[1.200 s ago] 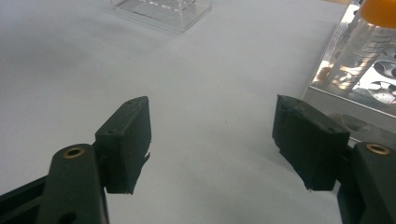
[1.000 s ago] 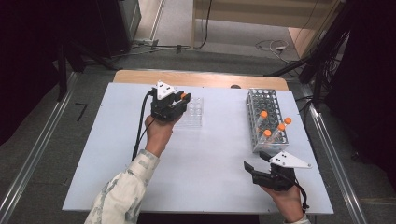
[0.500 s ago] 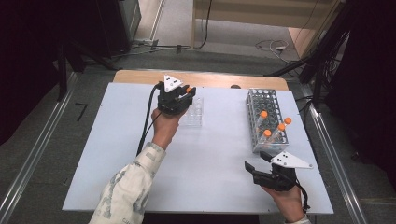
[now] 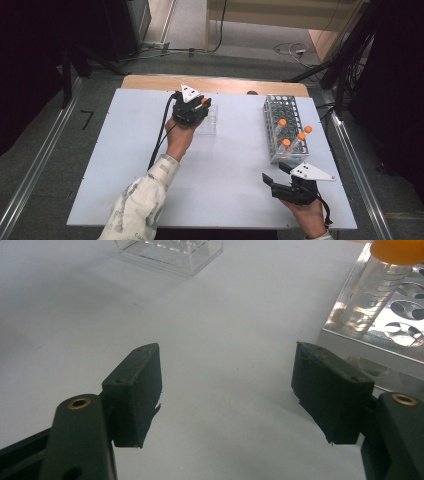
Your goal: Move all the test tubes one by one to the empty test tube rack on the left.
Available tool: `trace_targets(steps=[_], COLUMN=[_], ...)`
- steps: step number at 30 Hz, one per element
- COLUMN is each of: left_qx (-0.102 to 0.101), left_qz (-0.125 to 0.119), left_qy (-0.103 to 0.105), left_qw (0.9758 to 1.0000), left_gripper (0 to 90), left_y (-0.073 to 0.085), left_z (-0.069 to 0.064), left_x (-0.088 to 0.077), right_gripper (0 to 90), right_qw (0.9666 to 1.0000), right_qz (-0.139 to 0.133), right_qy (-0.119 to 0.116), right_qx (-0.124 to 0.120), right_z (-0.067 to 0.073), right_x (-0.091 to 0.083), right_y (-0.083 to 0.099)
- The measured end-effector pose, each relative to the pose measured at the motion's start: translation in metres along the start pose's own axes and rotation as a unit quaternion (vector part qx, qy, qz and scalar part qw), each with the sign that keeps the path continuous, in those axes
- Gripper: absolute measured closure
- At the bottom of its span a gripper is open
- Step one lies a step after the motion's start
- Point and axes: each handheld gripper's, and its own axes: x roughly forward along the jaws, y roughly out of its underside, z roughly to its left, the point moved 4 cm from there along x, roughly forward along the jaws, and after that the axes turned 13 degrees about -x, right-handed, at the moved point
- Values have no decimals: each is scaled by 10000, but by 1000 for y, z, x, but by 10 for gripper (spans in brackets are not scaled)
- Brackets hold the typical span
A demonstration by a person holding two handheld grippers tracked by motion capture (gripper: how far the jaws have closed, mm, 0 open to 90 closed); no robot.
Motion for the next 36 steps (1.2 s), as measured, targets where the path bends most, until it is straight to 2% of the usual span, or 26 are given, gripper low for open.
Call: trace_targets(steps=[7, 14, 24, 31, 33, 36], left_qx=[88, 174, 160, 57, 6, -9], left_qz=[141, 124, 357, 332, 314, 305], left_qy=[-76, -120, -175, -96, -16, 73], left_qw=[9998, 9997, 9991, 9994, 9995, 9995], left_gripper=[703, 702, 696, 686, 620, 588], left_y=[15, 18, 27, 28, 26, 25], left_z=[2, 0, 3, 4, 4, 3], left_x=[9, 11, 20, 19, 18, 14], right_gripper=[266, 266, 266, 266, 266, 266], right_qw=[10000, 10000, 10000, 10000, 10000, 10000], right_qz=[7, 22, 49, 53, 52, 54], right_qy=[6, 8, 5, 5, 10, 10], right_qx=[-13, -4, 1, 16, 9, 4], right_z=[0, -1, 0, 0, 0, 0], right_x=[0, 0, 1, 1, 1, 2], right_y=[1, 1, 2, 2, 2, 2])
